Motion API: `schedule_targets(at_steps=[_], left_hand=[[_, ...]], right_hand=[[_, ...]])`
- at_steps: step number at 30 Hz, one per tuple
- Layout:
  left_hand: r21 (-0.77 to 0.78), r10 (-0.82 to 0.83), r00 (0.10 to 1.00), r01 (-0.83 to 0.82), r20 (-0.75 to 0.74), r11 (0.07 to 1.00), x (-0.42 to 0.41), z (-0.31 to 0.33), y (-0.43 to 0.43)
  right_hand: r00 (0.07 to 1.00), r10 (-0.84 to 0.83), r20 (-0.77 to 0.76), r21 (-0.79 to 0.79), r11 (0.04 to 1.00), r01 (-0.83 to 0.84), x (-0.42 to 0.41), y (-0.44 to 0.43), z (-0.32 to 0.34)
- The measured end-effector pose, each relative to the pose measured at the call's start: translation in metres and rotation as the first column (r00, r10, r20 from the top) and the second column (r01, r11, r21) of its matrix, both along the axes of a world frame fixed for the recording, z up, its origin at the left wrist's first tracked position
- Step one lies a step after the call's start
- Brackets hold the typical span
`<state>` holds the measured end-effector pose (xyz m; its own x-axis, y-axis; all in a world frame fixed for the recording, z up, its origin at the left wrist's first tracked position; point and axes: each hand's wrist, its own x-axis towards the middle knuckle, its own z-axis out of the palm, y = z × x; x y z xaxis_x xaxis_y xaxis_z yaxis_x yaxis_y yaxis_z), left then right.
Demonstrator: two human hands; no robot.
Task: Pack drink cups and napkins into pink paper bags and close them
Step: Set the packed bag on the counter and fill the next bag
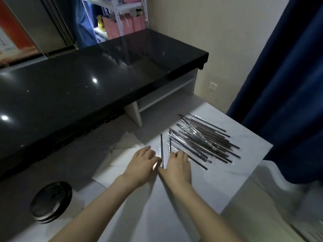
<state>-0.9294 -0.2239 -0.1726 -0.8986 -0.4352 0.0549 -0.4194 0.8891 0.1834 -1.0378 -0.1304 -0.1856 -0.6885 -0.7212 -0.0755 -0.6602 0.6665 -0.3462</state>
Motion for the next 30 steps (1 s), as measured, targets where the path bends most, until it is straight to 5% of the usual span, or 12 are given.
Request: schedule_targets(at_steps=[10,22,30], left_hand=[[0.007,-0.003,1.0,0.003,-0.027,1.0,-0.02,0.012,-0.002],[-0.009,-0.033,0.998,0.032,-0.055,0.999,-0.017,0.008,0.011],[0.089,-0.059,0.988,0.072,-0.146,0.993,0.016,0.021,0.007]], right_hand=[[0.981,-0.019,0.192,0.09,0.996,0.002,-0.035,0.037,0.006],[0.965,0.258,0.034,0.131,0.956,-0.261,-0.047,0.058,0.002],[0.921,0.369,0.124,-0.085,0.929,-0.361,-0.05,0.063,0.029]])
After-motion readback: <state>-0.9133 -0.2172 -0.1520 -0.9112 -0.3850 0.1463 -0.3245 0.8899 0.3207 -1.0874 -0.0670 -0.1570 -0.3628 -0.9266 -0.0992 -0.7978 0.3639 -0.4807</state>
